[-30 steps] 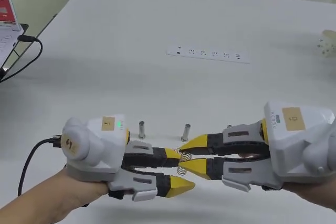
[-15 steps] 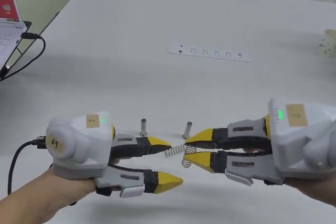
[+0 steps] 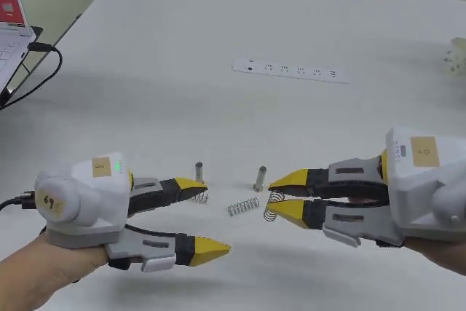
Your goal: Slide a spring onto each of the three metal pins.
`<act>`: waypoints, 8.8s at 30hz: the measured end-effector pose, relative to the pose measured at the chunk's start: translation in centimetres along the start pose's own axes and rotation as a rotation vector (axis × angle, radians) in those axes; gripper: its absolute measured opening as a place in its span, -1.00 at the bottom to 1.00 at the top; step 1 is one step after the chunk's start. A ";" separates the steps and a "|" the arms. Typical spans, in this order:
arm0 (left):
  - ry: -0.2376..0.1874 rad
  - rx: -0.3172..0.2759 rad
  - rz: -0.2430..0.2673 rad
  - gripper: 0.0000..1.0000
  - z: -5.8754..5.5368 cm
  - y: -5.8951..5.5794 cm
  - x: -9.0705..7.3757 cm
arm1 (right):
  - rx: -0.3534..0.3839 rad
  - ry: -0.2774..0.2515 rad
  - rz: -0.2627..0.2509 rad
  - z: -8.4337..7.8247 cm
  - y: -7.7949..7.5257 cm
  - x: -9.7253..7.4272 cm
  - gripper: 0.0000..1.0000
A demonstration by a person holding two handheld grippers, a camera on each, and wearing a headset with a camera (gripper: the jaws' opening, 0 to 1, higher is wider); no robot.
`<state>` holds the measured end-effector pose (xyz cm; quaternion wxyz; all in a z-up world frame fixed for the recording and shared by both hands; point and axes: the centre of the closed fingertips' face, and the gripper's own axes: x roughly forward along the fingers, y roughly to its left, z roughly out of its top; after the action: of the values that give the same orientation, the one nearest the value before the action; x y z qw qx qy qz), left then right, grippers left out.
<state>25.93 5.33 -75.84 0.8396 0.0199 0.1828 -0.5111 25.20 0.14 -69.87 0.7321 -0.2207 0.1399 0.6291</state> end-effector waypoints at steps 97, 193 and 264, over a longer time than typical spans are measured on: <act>0.001 -0.094 0.210 0.94 -1.9 3.2 -4.6 | 0.167 0.102 -0.366 -7.2 -12.0 -5.0 -0.85; 0.001 -0.089 0.229 0.88 -1.3 4.1 -5.5 | 0.238 0.250 -0.304 -13.3 -11.6 -1.3 -0.84; 0.000 -0.094 0.233 0.78 -0.8 4.3 -5.7 | 0.392 0.073 -0.355 -11.3 -8.6 -3.6 -0.22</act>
<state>27.05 12.40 -75.36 0.8933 0.0016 0.2033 -0.4010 33.86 -9.59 -76.63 0.8542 -0.1184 0.2443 0.4435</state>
